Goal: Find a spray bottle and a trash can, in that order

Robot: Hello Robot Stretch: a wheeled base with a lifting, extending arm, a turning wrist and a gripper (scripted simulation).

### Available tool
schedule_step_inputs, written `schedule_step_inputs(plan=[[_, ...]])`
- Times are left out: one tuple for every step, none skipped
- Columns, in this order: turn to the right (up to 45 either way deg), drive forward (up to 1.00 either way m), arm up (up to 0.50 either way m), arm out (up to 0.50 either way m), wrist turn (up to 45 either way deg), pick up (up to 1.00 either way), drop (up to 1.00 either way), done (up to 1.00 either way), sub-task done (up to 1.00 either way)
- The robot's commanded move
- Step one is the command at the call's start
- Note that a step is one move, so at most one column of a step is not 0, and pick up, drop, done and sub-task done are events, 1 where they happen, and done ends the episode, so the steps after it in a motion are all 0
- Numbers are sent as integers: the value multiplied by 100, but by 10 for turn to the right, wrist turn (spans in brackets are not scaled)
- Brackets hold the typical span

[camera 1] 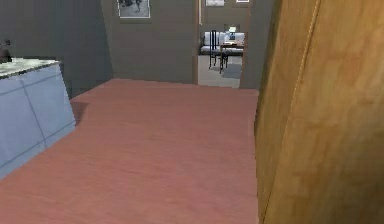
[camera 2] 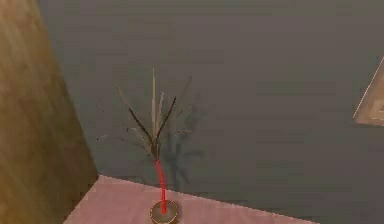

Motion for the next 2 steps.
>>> schedule_step_inputs(plan=[[-450,0,0,0,0,0,0,0,0],[-450,0,0,0,0,0,0,0,0]])
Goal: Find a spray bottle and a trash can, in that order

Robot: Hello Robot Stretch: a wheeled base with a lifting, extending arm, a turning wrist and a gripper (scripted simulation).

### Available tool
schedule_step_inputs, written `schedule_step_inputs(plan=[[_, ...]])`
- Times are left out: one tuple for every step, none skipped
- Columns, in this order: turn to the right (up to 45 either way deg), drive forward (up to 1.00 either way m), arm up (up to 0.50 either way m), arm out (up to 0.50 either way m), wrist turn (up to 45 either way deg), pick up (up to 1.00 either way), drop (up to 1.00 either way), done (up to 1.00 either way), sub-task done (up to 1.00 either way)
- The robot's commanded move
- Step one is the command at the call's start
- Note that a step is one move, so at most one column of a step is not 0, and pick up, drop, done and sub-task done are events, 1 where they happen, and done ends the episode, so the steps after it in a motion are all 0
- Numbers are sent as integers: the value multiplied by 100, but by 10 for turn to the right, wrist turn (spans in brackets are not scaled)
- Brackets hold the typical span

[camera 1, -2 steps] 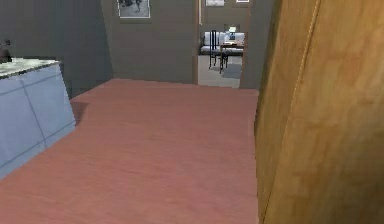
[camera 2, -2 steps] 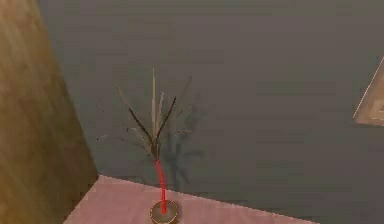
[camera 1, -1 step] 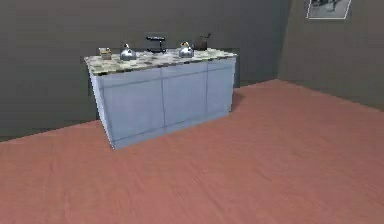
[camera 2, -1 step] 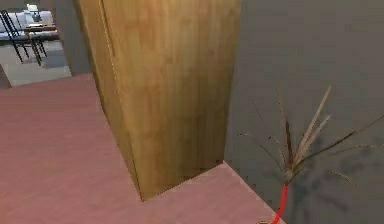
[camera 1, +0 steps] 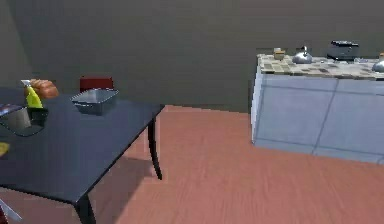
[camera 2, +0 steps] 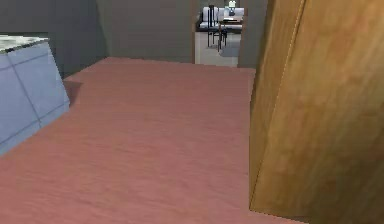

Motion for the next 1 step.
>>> schedule_step_inputs(plan=[[-420,0,0,0,0,0,0,0,0]])
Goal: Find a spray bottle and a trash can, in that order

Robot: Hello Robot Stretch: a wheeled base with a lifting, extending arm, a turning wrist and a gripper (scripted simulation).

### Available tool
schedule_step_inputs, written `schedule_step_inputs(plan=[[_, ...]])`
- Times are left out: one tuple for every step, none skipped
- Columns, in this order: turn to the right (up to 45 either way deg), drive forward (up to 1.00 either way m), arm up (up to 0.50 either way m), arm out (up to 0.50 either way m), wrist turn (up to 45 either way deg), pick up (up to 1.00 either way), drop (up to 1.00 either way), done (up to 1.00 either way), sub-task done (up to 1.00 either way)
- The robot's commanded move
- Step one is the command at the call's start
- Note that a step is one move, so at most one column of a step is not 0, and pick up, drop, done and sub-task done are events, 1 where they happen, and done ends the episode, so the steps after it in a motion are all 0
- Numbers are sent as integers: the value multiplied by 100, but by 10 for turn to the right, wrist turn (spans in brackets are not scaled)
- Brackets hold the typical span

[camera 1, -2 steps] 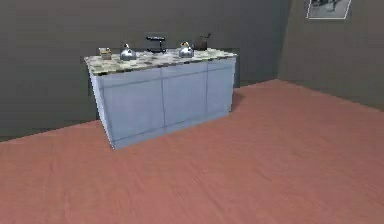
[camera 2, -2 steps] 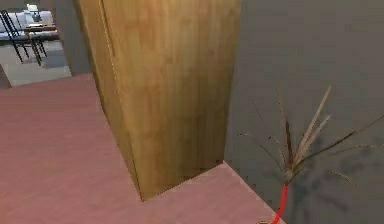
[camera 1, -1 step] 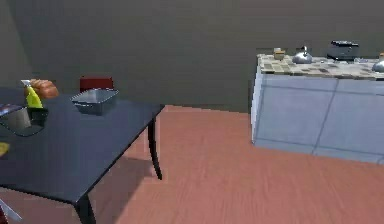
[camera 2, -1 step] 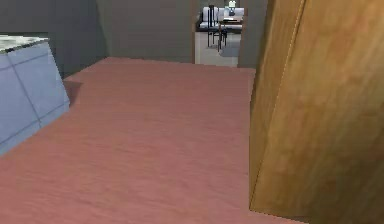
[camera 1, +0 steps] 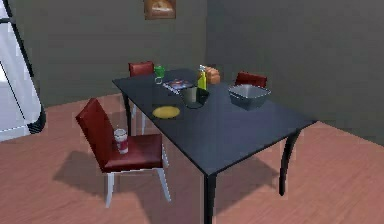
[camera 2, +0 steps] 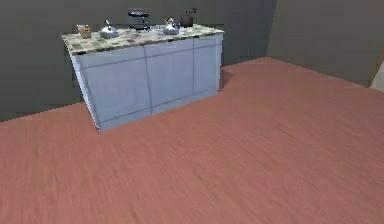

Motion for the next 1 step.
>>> schedule_step_inputs(plan=[[0,5,0,0,0,0,0,0,0]])
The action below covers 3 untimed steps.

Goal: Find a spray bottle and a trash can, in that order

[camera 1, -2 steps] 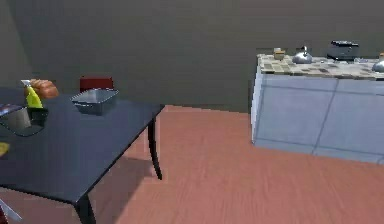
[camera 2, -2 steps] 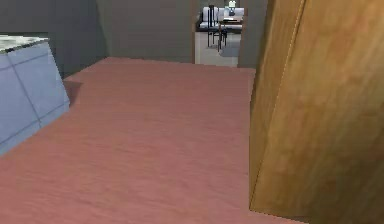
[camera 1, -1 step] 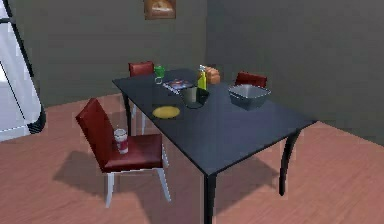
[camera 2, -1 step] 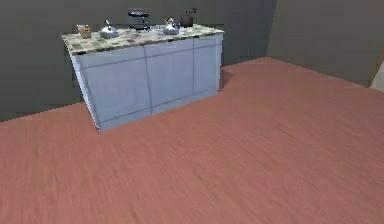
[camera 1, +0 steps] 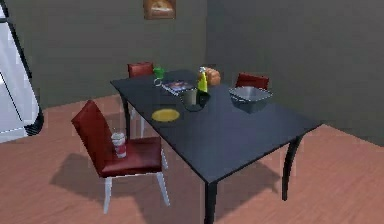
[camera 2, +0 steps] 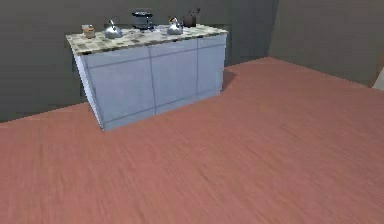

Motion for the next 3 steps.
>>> schedule_step_inputs(plan=[[450,0,0,0,0,0,0,0,0],[270,0,0,0,0,0,0,0,0],[0,5,0,0,0,0,0,0,0]])
